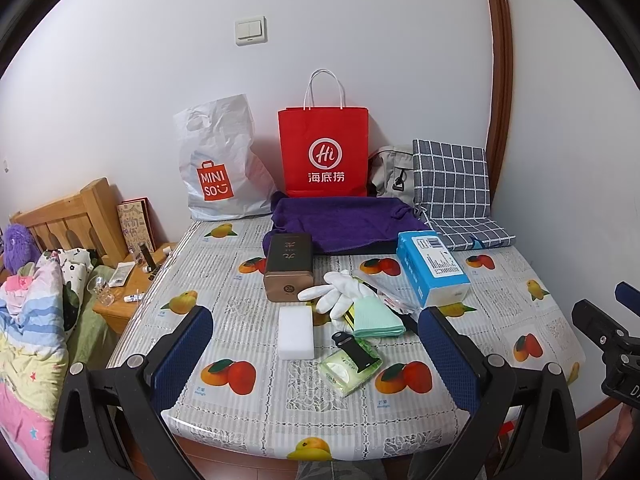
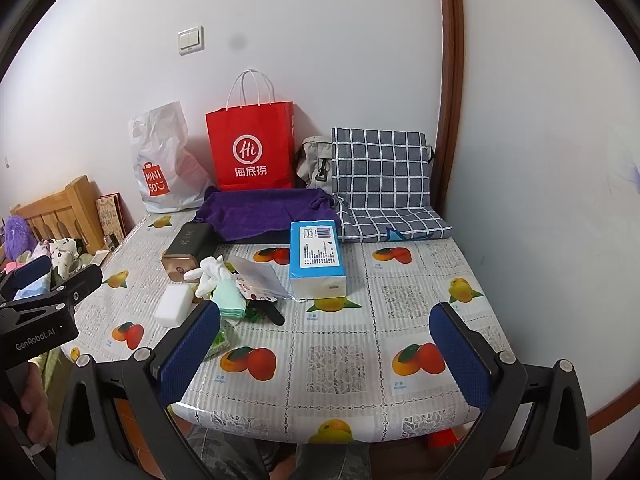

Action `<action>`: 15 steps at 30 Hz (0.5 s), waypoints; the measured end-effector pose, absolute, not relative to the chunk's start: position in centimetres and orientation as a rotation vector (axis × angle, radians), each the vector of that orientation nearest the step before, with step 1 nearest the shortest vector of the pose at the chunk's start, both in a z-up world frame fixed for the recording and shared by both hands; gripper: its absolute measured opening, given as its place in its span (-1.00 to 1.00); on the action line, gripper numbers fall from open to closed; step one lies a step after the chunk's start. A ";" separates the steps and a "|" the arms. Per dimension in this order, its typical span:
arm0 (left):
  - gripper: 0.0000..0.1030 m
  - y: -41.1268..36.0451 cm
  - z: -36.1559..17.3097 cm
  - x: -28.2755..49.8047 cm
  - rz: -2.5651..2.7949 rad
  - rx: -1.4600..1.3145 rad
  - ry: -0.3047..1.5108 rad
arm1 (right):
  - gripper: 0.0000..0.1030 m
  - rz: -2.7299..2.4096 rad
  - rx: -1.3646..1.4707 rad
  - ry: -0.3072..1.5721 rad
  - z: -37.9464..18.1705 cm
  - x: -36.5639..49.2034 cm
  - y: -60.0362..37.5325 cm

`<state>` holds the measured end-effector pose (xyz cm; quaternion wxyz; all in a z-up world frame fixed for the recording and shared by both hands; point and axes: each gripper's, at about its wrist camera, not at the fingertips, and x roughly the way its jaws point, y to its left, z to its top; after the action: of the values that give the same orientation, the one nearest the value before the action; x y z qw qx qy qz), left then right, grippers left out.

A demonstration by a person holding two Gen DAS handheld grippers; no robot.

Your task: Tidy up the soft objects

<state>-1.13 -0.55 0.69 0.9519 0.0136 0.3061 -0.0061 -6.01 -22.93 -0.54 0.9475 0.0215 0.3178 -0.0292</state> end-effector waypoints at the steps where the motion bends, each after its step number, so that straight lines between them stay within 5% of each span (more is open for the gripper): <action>1: 1.00 -0.5 0.7 -1.1 -0.012 0.029 0.622 | 0.99 -0.061 0.045 0.646 -0.5 -6.0 -22.9; 15: 1.00 -0.6 0.7 -1.1 -0.011 0.031 0.622 | 0.99 -0.057 0.047 0.637 -0.2 -6.2 -22.9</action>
<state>-1.15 -0.61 0.68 0.9520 0.0154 0.3058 -0.0056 -6.18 -22.87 -0.22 0.9491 0.0230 0.3129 -0.0282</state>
